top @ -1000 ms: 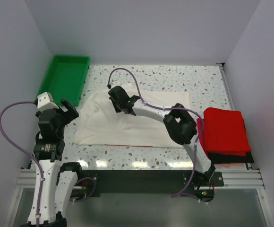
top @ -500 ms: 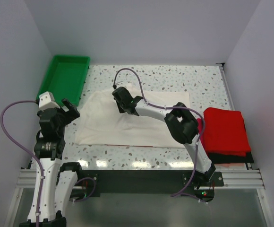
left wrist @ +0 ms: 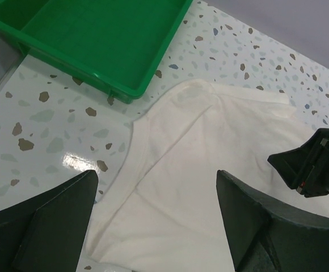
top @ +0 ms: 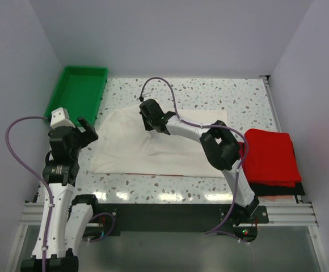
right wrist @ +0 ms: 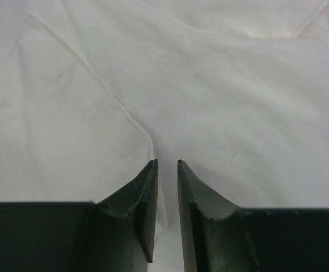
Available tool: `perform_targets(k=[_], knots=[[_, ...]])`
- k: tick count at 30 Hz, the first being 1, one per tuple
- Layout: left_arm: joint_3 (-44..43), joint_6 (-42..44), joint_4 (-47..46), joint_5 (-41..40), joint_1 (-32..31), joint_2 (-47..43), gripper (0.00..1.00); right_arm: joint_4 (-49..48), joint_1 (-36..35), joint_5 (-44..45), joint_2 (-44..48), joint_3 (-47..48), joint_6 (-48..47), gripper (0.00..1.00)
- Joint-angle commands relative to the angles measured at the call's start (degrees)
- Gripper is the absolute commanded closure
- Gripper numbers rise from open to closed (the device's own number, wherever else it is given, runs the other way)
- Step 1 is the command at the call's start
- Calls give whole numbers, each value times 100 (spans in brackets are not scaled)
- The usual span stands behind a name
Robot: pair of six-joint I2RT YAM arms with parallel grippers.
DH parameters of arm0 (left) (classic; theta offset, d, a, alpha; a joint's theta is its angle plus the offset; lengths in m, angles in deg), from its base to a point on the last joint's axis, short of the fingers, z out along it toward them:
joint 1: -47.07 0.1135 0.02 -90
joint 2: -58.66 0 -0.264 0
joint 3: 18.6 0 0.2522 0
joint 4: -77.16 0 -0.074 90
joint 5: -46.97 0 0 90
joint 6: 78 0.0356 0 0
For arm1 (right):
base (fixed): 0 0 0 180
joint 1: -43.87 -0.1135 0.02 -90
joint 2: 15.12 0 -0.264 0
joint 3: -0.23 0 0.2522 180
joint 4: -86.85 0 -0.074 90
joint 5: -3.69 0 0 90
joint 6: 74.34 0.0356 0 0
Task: Fold and stack the t-shirts
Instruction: Fold the tshirt
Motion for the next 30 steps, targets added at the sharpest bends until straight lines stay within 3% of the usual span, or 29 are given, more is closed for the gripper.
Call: perform_targets(k=[1, 3, 5, 12, 17, 18, 22, 26, 30], knots=[[-137, -77, -386, 295, 34, 359, 10, -212, 90, -20, 503, 131, 44, 75], [-383, -349, -570, 513, 25, 928, 11, -64, 213, 42, 706, 43, 167, 61], [-724, -551, -921, 603, 7, 1457, 12, 199, 476, -2, 1012, 7, 369, 55], [-2701, -869, -985, -108, -686, 4679, 20, 490, 1443, -432, 2032, -844, 606, 48], [-4589, -834, -326, -337, -959, 6581, 27, 816, 2436, -819, 2306, -1109, 853, 48], [-4820, -842, -264, -277, -960, 7106, 32, 825, 2681, -872, 2324, -1196, 862, 48], [-5655, -641, -595, 329, -986, 8033, 41, 755, 3078, -1170, 2254, -1258, 844, 48], [-5762, -263, -1194, 1102, -1030, 8464, 43, 264, 3105, -1976, 1877, -970, 686, 48], [-5605, -218, -1362, 1121, -1047, 8623, 40, -10, 2974, -2567, 1131, -285, 686, 48]])
